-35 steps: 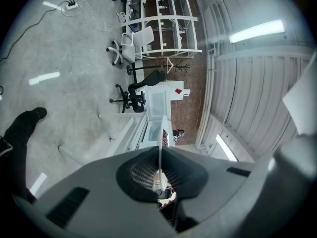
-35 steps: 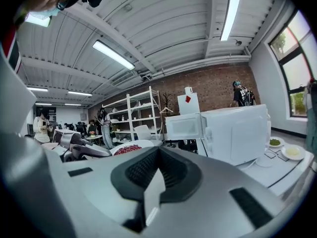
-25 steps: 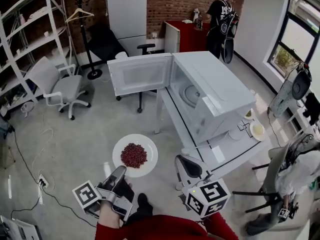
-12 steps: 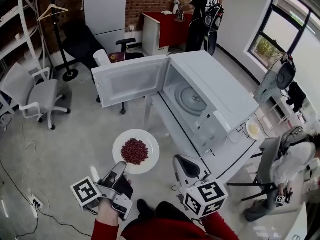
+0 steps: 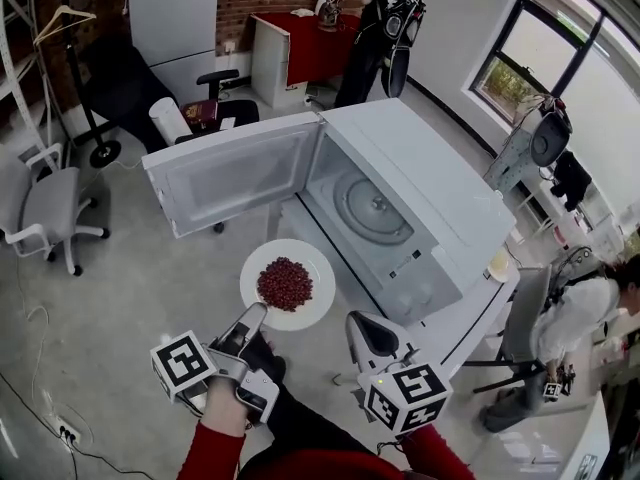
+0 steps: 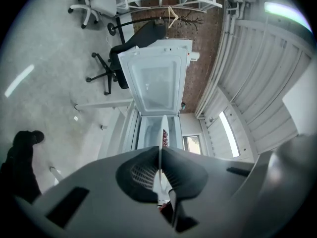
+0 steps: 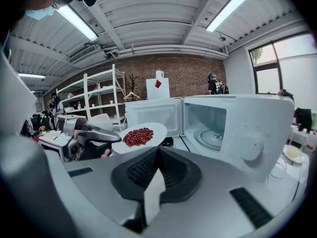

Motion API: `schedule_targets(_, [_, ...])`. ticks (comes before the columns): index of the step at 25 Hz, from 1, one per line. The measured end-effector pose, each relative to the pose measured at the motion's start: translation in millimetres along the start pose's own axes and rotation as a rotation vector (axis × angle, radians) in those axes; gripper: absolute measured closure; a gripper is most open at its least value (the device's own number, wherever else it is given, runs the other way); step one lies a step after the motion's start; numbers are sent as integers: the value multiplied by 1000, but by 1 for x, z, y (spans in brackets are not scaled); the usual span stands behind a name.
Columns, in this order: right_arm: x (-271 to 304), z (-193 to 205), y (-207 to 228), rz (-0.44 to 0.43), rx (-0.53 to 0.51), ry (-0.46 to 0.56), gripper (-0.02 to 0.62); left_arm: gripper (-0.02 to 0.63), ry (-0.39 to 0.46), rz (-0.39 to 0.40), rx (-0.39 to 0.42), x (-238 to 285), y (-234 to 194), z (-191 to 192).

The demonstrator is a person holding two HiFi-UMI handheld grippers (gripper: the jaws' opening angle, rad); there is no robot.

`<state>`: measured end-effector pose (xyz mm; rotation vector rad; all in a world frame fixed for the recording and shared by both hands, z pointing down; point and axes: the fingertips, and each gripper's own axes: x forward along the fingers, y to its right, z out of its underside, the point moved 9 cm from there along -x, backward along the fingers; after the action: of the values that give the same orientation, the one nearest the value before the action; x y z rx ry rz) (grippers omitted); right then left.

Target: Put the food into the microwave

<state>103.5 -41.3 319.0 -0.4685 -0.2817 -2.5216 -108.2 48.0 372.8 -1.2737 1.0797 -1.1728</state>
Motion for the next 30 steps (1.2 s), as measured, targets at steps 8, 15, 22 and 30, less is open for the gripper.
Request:
schedule_targets(8, [72,-16,13,63,84,-1,581,586,-182,-24,82,99,11,-55])
schedule_targets(15, [97,-33,28,203,152,-36,581,586,-343,-56,146,166,18,-80])
schedule_targets(22, [99,-32,30,362,197,-81,581,586,-468,-49,119,212,1,-82])
schedule_targets(30, [119,-26,28,504,244,-62,581,586,-591,-26,142,260,-12,-80])
